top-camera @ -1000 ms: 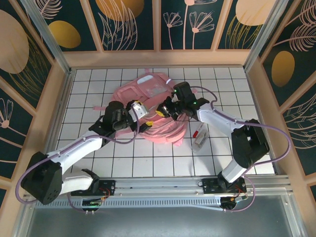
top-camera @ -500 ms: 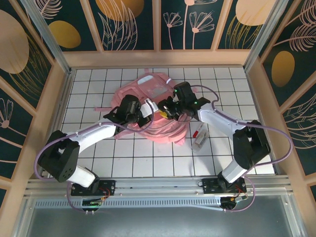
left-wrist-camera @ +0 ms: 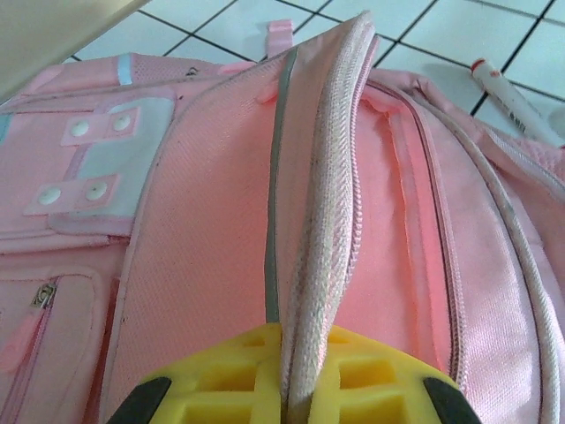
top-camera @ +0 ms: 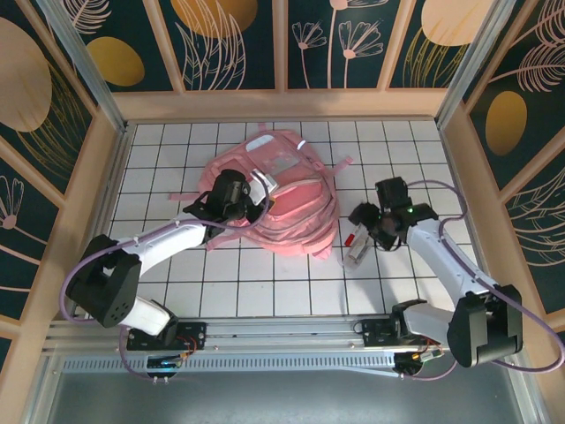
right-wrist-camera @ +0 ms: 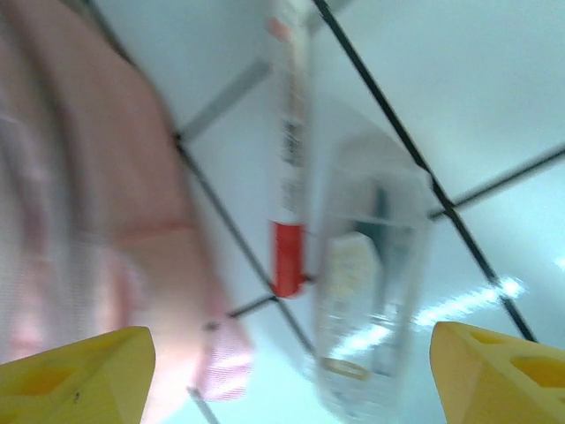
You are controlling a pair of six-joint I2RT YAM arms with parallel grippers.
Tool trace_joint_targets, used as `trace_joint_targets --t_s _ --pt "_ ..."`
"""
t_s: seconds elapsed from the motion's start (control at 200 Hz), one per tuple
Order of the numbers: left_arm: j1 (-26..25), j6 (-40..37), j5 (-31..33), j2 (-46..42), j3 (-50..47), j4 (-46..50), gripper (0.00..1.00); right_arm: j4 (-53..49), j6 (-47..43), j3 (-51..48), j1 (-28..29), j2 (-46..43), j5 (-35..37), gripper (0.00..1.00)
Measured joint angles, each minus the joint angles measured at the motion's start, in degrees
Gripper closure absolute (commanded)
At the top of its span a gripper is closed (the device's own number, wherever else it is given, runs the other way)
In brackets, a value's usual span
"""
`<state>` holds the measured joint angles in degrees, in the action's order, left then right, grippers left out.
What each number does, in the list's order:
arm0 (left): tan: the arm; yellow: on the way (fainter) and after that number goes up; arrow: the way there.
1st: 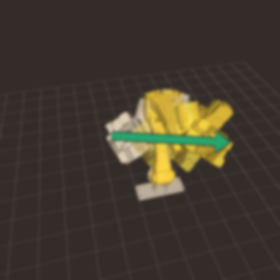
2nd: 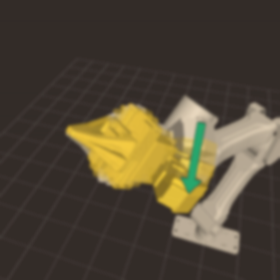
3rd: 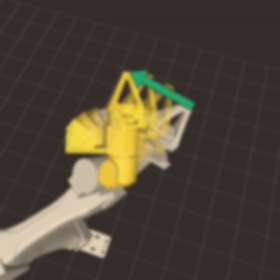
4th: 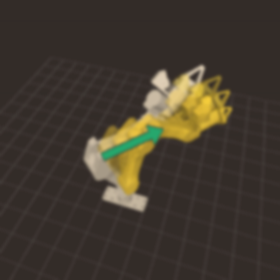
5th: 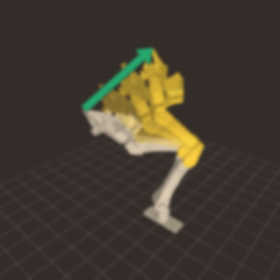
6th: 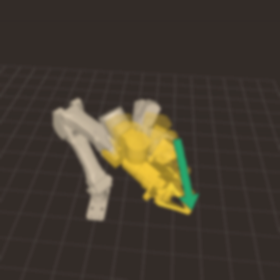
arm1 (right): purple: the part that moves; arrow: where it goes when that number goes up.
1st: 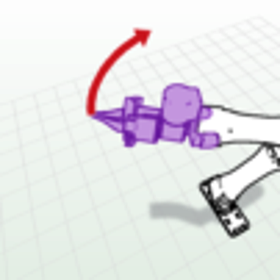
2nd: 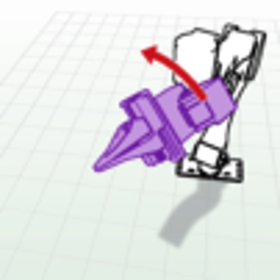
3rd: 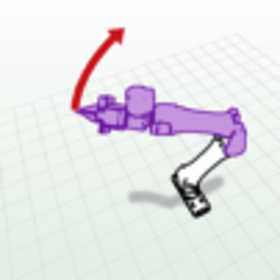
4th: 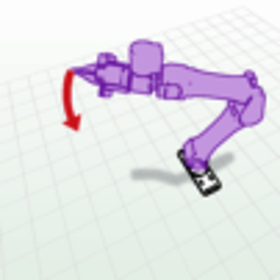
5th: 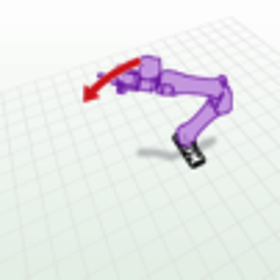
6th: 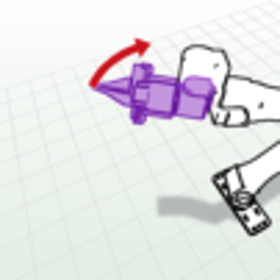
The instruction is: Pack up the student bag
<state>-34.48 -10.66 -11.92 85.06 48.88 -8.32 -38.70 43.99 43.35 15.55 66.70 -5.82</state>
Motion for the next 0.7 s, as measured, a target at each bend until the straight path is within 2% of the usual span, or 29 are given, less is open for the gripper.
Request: trace_joint_targets --t_s 0.105,0.25,0.425,0.701 --pt "0.3 3.2 -0.4 -0.6 -0.9 -1.8 1.0 -0.5 -0.2 -4.5 0.0 0.2 -0.6 0.21" --pt "0.3 6.5 -1.1 -1.8 -2.5 -3.5 1.0 0.4 -0.1 -5.0 0.4 1.1 -1.3 0.26" --pt "0.3 8.2 -1.3 -2.8 -3.4 -4.3 1.0 2.1 1.7 -5.2 4.1 2.2 -1.1 0.34" --pt "0.4 8.8 -1.2 -3.5 -4.3 -5.2 1.0 3.5 5.2 -6.5 12.1 6.6 3.5 0.29"
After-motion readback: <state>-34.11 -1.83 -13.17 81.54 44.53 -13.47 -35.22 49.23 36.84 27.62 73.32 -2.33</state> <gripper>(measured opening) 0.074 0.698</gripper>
